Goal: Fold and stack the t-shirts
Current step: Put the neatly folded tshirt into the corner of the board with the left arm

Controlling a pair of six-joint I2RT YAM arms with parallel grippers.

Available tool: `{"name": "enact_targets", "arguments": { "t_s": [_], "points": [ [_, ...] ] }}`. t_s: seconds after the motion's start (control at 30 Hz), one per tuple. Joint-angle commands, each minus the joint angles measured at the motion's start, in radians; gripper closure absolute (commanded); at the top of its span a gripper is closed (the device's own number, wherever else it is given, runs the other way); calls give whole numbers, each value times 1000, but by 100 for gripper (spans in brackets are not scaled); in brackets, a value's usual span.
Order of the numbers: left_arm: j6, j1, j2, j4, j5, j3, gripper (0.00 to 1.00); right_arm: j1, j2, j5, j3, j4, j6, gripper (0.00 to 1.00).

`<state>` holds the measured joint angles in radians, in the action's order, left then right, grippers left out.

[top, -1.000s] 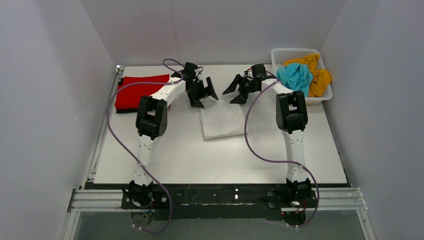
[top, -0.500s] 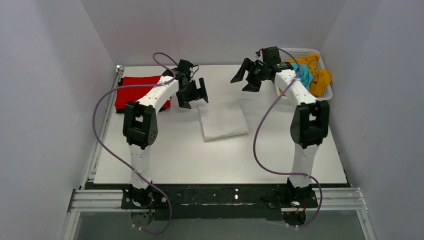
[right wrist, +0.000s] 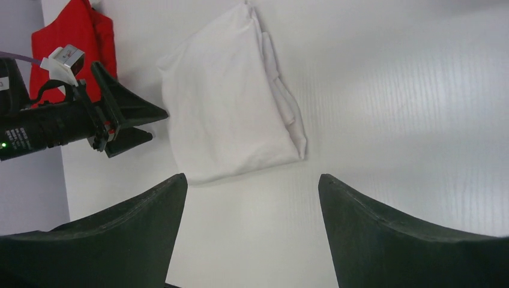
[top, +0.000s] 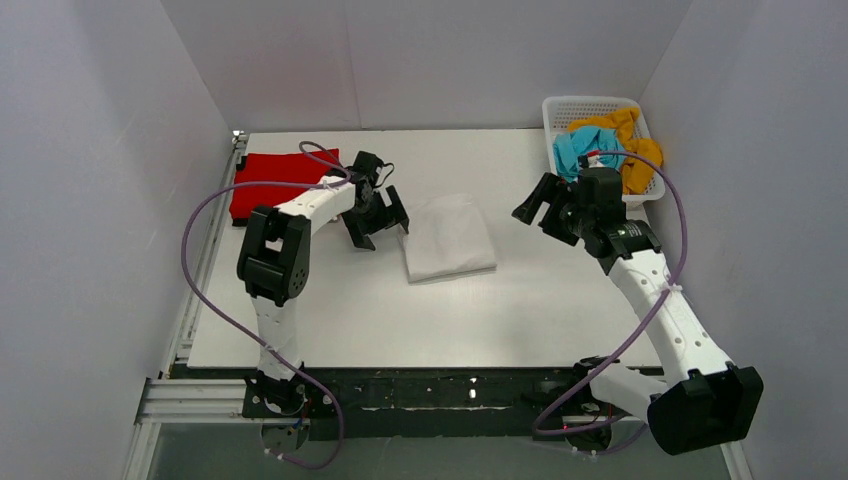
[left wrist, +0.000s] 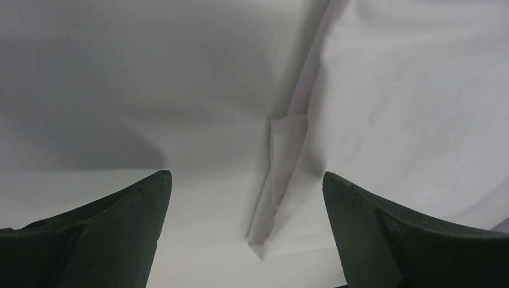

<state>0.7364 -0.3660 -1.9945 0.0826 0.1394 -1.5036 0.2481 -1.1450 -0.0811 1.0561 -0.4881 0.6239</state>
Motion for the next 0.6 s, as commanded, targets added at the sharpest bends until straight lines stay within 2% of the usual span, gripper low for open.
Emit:
{"name": "enact_targets", "arguments": {
  "t_s": [0.0, 0.2, 0.37, 0.47, 0.57],
  "points": [
    [54, -35, -31, 1, -8, 27, 2, -4, 109, 98, -53, -20, -26, 11],
    [80, -81, -101, -14, -58, 29, 2, -7, 197, 150, -113, -58, -39, 11],
    [93, -146, -116, -15, -116, 49, 25, -7, 236, 198, -139, -55, -43, 10],
    [94, -199, -123, 58, -245, 28, 32, -8, 239, 223, -144, -64, -53, 10],
    [104, -212, -177, 145, -304, -36, 41, -9, 237, 231, -143, -88, -63, 10]
  ]
}}
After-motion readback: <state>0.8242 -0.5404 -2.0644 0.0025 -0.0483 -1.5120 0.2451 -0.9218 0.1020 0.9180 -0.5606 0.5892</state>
